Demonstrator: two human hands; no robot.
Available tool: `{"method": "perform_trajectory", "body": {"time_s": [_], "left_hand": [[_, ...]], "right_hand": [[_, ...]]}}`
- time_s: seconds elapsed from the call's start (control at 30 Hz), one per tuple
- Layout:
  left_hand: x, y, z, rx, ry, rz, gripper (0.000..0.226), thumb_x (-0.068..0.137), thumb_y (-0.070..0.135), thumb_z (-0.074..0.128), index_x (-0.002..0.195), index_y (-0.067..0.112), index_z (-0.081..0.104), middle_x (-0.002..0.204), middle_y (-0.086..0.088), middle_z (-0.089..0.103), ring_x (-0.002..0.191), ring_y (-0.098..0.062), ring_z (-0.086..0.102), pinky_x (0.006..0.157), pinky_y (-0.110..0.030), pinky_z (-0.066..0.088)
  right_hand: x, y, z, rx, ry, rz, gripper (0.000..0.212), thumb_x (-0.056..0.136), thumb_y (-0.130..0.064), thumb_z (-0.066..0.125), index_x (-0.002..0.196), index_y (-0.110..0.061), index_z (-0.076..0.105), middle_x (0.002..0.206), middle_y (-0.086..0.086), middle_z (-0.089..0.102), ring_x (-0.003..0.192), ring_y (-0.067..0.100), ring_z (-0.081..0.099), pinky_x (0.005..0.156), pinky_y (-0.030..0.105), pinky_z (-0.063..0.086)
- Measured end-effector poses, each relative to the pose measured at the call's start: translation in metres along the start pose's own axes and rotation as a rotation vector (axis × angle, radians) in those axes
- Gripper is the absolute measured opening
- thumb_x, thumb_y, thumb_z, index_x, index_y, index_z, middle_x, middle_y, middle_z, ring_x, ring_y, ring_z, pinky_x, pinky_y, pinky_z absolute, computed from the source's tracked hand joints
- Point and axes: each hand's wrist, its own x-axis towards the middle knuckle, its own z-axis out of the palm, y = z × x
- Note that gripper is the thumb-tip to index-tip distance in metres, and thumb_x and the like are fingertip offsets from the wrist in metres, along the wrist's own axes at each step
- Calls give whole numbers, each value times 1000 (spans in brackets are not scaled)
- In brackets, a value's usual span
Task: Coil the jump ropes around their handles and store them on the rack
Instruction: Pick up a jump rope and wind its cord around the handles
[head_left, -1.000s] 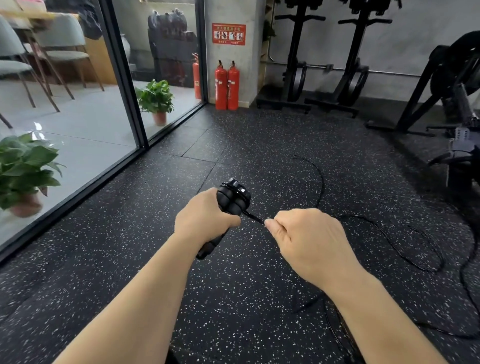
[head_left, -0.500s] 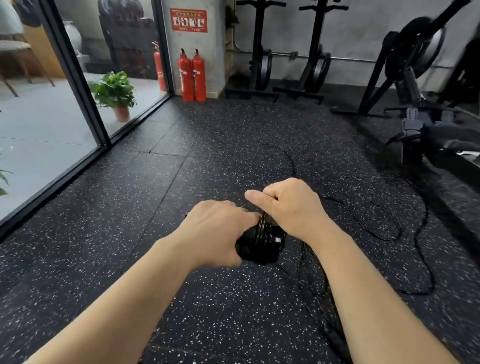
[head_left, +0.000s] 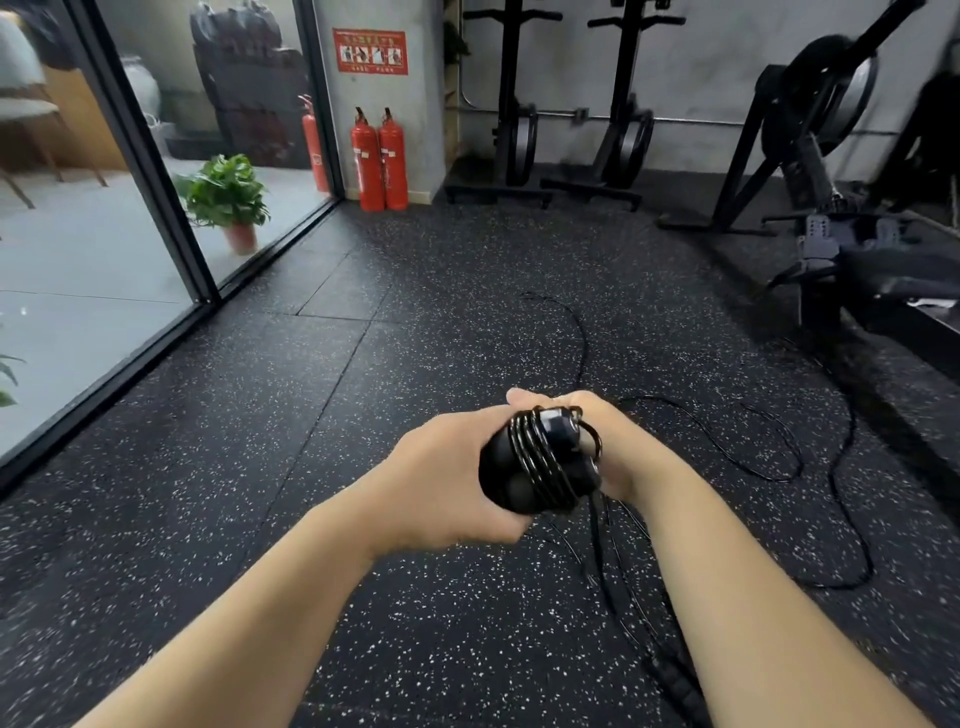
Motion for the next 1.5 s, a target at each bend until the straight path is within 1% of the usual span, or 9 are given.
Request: {"method": "perform_trajectory", "body": {"time_s": [0.17,0.3,0.63,0.8,0.97,1.07,1.17,1.4,1.5], "left_hand": [[6,-10,-6,-150,117,-187,33,60,14,82,84,13,59,69,6,62,60,-9,54,60,-29,50],[7,-15,-16,-337,188,-306,29,67,5,82,85,8,60,64,7,62,56,-9,56,57,-23,49],[5,-27,-29,-614,275,-529,27,77,-1,75,71,17,55,72,-12,47,67,-24,41,45,-20,37],[8,-37,-28,-621,339,-601,25,76,0,75,68,15,57,64,-8,47,54,-19,40,41,-20,37],[12,-54,-26,-415,395,-620,17,71,8,76,67,12,60,54,-3,57,47,-20,49,50,-31,48],[15,-55,-23,-24,365,-588,21,67,24,77,74,12,63,64,-1,67,60,-20,63,63,-32,54],[19,-39,-12,289,245,-539,30,68,35,77,76,20,51,73,4,62,70,-20,63,61,-28,49],[18,-10,7,756,45,-112,25,78,34,63,88,27,41,75,8,43,77,-18,48,69,-29,37],[17,-8,5,764,-2,46,18,80,41,59,89,31,47,89,12,50,97,-15,50,89,-32,36]], "right_hand": [[11,7,12,-335,258,78,35,94,5,45,67,-17,44,67,4,44,66,17,44,65,37,46],[11,7,19,-244,301,96,40,98,-23,45,60,-13,49,45,-4,46,35,7,34,38,20,27],[0,-3,22,-632,378,-35,50,98,-36,48,59,-10,64,48,-2,51,43,9,41,52,27,34],[-11,-17,34,-861,407,-89,51,97,-42,47,67,-5,67,48,-3,54,54,21,54,63,37,49],[-27,-29,46,-1020,425,-163,53,97,-46,47,58,-9,48,50,0,46,50,21,44,55,30,42],[-35,-38,52,-1086,436,-267,54,97,-43,47,54,-13,35,49,-4,40,48,17,38,51,30,35],[-35,-45,54,-1154,433,-371,52,97,-43,45,53,-17,34,53,-5,41,53,18,42,49,31,30],[-24,-44,33,-1118,380,-359,51,95,-51,46,69,-12,63,67,0,65,68,21,60,67,34,49],[-20,-38,21,-998,330,-330,51,93,-53,51,63,-12,61,60,-6,63,61,13,58,60,31,44]]}}
